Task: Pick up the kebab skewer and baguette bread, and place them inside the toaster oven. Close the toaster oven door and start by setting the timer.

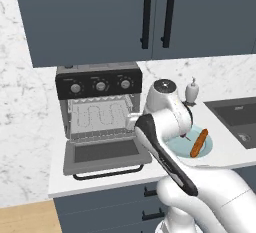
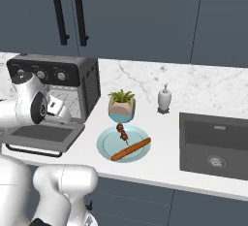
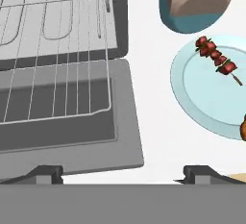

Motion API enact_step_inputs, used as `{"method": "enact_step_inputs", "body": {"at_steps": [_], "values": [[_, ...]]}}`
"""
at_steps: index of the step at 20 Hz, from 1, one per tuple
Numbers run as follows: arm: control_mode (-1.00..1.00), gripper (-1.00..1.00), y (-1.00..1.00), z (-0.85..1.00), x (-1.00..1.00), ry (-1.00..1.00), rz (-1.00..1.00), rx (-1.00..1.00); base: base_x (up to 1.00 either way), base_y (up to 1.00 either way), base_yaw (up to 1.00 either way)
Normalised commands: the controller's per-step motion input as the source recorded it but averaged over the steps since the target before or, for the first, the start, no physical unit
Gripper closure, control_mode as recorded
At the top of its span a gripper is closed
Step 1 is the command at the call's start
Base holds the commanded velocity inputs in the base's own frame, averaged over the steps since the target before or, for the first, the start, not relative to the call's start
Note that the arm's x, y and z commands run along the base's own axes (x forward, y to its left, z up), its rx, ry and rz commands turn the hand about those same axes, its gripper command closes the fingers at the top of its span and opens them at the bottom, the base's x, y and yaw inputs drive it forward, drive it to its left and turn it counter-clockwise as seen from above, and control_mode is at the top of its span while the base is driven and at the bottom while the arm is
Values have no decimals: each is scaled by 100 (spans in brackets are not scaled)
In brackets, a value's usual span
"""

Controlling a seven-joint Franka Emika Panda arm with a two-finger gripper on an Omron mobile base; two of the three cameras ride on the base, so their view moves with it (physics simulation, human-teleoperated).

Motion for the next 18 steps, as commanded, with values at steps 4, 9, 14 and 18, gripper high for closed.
{"method": "enact_step_inputs", "body": {"at_steps": [4,9,14,18], "values": [[-100,-100,-100,0,-1,11,-34,4,0,0,0],[-100,-100,-100,0,0,9,-34,1,0,0,0],[-100,-100,-79,-23,4,10,-33,0,0,0,0],[-100,-100,-97,-20,9,0,-12,0,0,0,0]]}}
